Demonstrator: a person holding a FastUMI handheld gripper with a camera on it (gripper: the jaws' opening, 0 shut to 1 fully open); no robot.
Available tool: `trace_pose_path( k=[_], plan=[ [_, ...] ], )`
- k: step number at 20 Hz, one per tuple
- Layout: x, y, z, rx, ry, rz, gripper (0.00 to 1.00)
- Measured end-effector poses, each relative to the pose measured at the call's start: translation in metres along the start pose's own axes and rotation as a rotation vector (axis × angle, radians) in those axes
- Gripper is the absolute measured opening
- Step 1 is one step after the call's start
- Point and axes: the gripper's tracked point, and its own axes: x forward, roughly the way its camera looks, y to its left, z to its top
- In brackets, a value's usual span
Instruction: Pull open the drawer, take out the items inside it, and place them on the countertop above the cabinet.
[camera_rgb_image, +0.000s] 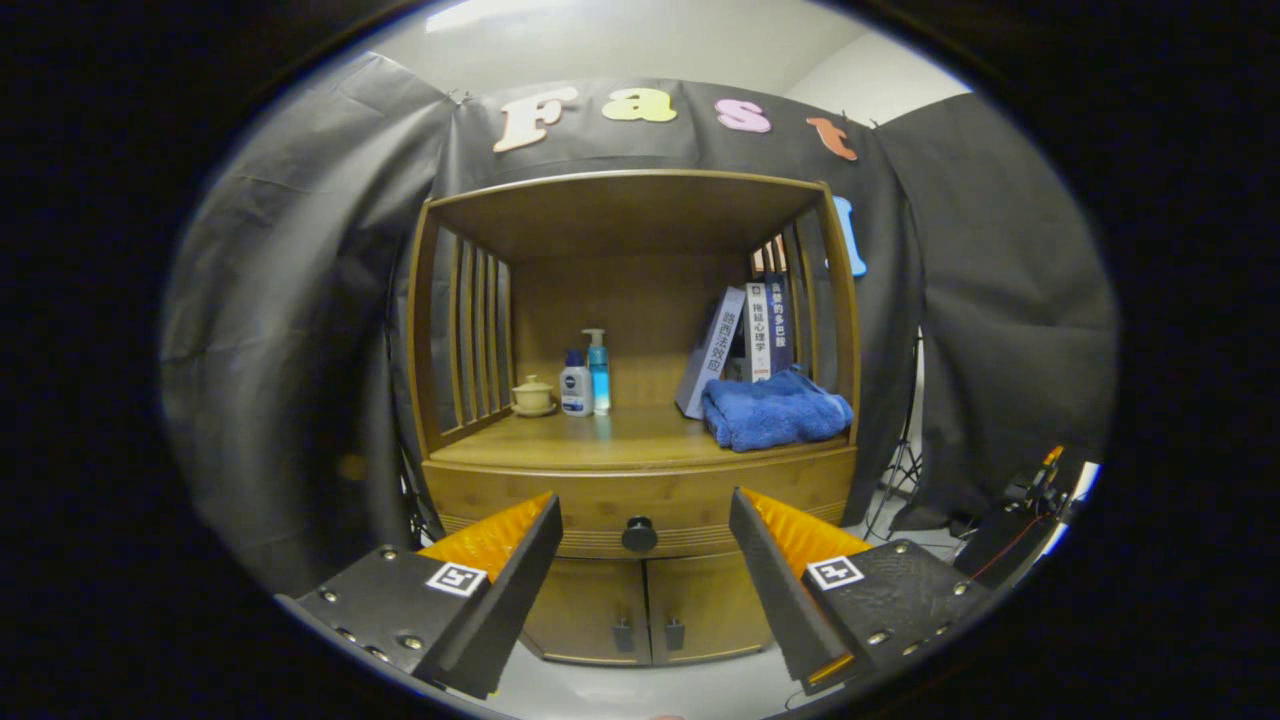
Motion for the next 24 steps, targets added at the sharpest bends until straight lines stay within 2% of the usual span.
trace_pose_path(
  k=[5,11,16,18,21,24],
  plan=[
    [0.019,0.001,-0.004,-0.001,-0.01,0.007,1.0],
    [0.076,0.01,-0.012,0.009,-0.018,0.034,1.0],
    [0.126,0.024,-0.051,-0.054,0.034,0.066,1.0],
    [0.142,0.019,-0.065,-0.033,0.032,0.041,1.0],
    [0.155,0.016,-0.09,-0.042,0.055,0.022,1.0],
    [0.162,0.022,-0.104,-0.053,0.08,0.043,1.0]
  ],
)
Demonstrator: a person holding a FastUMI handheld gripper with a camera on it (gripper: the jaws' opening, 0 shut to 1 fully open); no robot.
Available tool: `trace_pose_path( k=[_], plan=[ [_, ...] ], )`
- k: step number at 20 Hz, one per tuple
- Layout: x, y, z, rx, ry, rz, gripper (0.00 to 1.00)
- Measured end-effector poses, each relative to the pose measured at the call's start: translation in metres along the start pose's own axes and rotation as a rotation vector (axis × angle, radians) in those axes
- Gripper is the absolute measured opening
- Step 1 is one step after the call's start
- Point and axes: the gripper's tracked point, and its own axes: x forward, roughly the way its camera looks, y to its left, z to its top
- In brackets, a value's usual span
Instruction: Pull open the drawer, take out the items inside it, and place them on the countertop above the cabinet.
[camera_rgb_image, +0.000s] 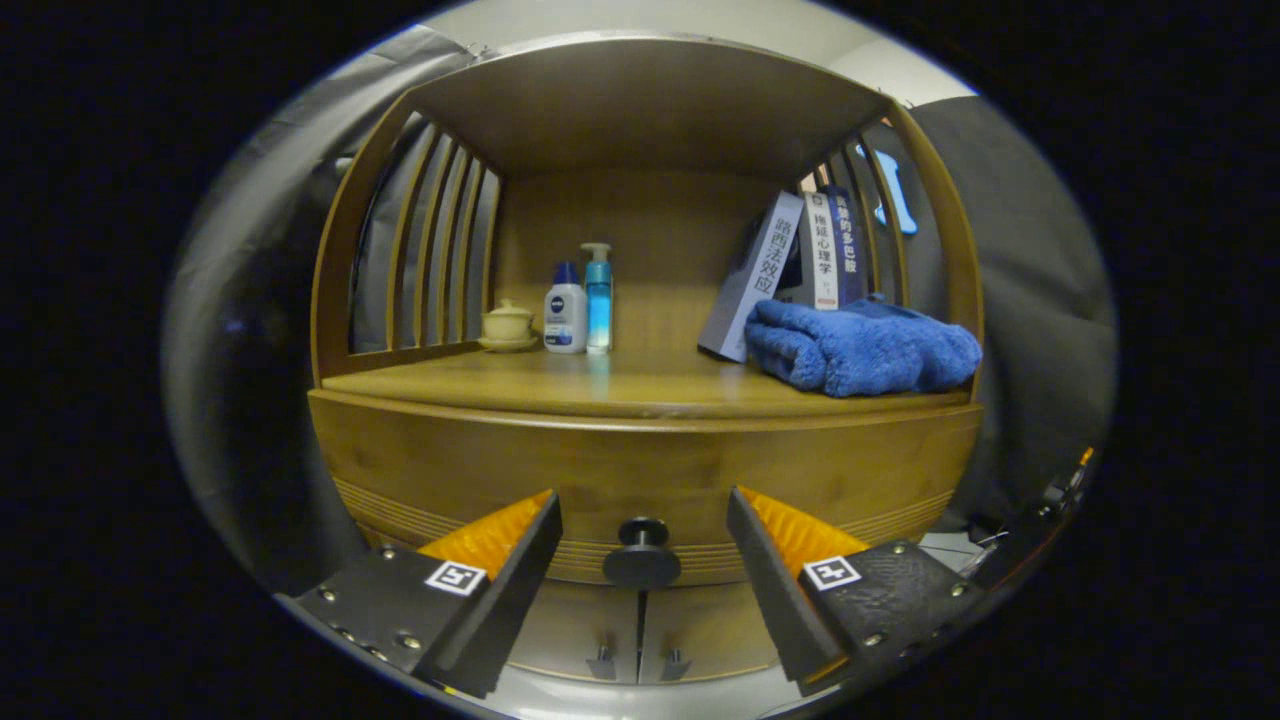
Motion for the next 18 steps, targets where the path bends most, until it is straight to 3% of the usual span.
trace_pose_path(
  k=[4,9,18],
  plan=[
    [0.004,-0.002,-0.007,0.023,0.008,-0.012,0.45],
    [0.008,-0.005,-0.039,0.013,0.095,-0.017,0.48],
    [0.011,-0.003,-0.034,0.058,-0.005,-0.027,0.43]
  ],
)
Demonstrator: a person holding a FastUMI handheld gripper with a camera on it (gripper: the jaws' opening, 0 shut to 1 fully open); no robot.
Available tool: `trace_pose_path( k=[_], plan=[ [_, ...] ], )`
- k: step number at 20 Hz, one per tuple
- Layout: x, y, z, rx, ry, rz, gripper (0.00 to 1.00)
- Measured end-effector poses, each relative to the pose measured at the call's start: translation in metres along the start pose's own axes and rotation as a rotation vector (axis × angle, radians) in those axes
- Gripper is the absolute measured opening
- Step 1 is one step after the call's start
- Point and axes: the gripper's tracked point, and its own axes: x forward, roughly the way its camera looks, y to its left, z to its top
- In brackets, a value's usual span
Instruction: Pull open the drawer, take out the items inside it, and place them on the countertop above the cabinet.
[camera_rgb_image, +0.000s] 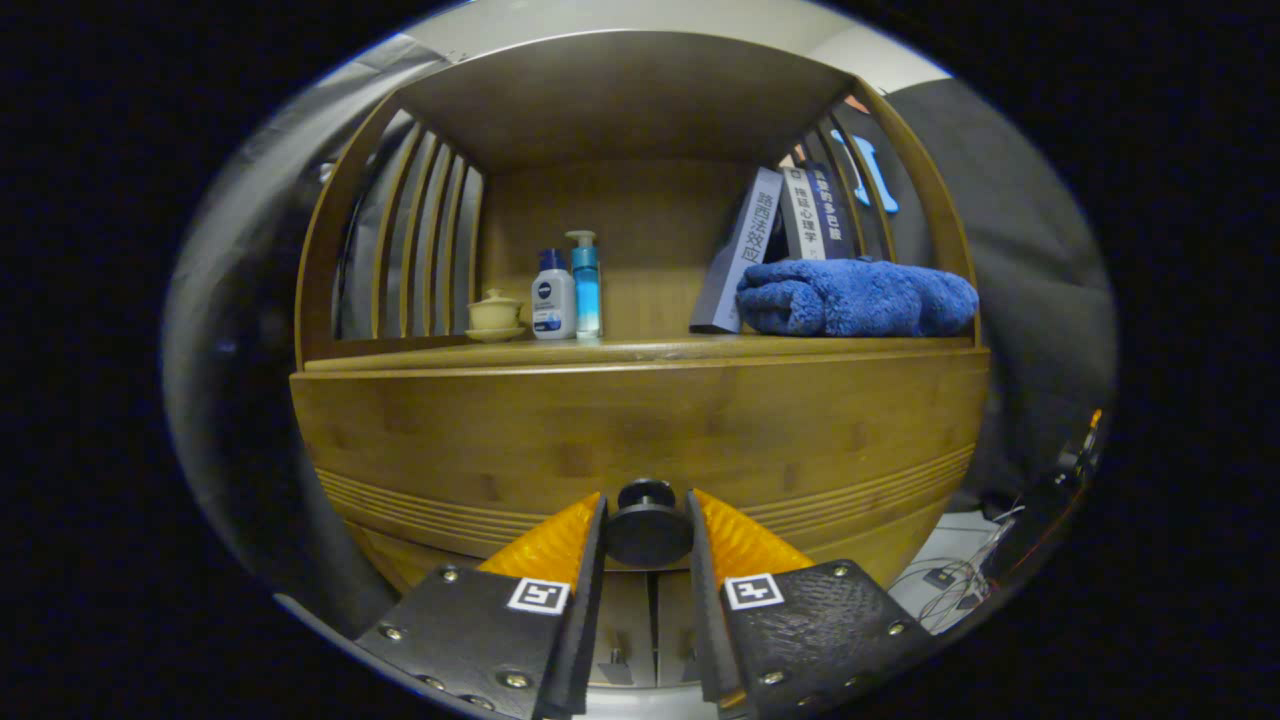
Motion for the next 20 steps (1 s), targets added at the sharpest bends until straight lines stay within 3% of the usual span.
trace_pose_path(
  k=[1,3,7,20],
  plan=[
    [0.0,0.0,-0.001,-0.032,0.014,0.02,0.42],
    [-0.01,-0.002,-0.003,-0.011,0.042,0.03,0.32],
    [-0.048,-0.004,-0.005,-0.023,0.038,-0.005,0.31],
    [-0.162,-0.008,-0.021,-0.038,0.031,0.003,0.31]
  ],
)
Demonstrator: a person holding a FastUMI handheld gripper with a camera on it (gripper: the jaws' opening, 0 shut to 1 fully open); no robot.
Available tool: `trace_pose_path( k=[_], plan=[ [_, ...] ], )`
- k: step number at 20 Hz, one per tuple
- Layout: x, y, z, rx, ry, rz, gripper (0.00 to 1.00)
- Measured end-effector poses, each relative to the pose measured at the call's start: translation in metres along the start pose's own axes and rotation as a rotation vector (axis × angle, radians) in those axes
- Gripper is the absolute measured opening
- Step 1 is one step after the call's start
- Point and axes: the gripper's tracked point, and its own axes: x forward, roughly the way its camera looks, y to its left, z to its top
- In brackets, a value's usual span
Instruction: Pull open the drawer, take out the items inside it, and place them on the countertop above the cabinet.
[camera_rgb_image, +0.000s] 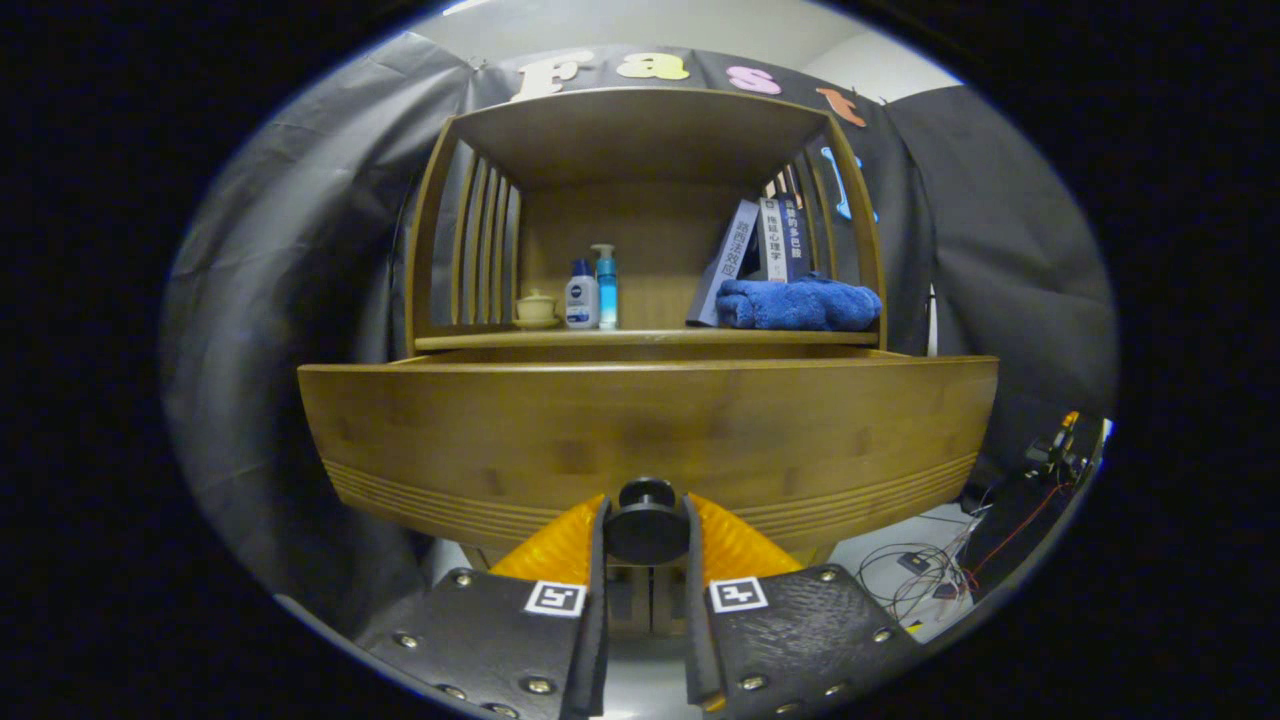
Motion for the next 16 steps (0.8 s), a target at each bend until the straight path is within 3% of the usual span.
trace_pose_path(
  k=[9,11,14,16],
  plan=[
    [-0.025,0.004,-0.008,-0.034,0.064,0.021,0.31],
    [-0.029,0.009,0.001,-0.011,0.078,0.055,0.58],
    [-0.046,-0.004,0.026,0.013,0.062,0.008,0.99],
    [-0.051,-0.004,0.046,0.007,0.06,-0.007,0.98]
  ],
)
